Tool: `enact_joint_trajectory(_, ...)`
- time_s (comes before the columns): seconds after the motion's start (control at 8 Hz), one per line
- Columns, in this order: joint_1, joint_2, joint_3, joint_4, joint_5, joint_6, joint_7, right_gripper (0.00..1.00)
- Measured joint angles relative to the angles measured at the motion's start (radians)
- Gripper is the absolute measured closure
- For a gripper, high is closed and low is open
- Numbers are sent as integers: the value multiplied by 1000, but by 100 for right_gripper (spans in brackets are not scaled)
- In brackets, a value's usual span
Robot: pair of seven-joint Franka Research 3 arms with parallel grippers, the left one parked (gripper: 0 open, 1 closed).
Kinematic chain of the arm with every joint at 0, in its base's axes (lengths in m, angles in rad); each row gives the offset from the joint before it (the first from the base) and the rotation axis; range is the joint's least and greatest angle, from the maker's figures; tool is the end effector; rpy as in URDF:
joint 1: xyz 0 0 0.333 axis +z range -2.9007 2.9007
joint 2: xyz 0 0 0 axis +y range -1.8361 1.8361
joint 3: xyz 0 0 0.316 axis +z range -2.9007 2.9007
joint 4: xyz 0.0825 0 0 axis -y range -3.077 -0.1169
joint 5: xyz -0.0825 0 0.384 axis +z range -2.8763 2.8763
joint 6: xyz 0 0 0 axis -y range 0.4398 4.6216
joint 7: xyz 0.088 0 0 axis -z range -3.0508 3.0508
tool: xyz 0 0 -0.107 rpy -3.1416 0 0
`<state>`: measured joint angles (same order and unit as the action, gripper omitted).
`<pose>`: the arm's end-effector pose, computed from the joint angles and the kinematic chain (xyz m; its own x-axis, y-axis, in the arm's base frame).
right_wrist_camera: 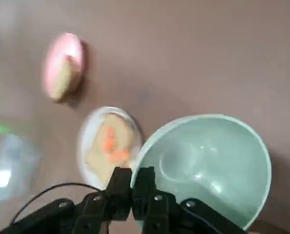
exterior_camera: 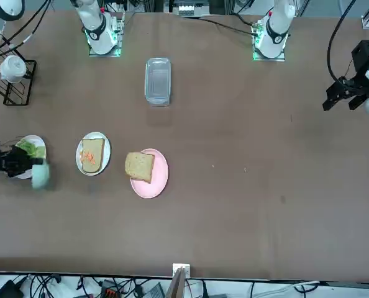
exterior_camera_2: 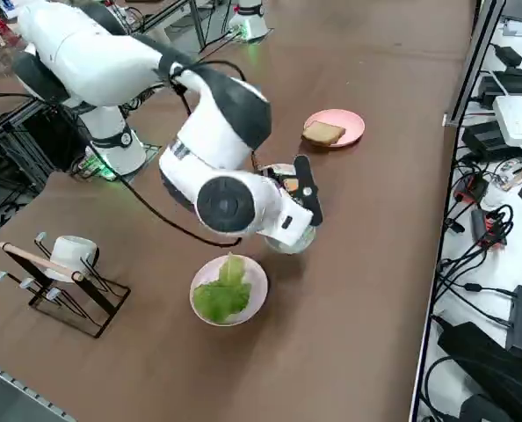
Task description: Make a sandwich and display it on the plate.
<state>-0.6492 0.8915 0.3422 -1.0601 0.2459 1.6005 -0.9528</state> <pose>0.6811 -0.2737 0.3028 0.8773 0.4327 0.2078 0.4732 -0.7071 -0.5255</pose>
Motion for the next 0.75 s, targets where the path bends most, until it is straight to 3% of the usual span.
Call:
enact_joint_trajectory(0.5, 55, 16, 0, 0, -444, 340, 24, 96)
enact_joint_trajectory(0.75, 62, 46, -2, -9, -573, 420, 49, 96)
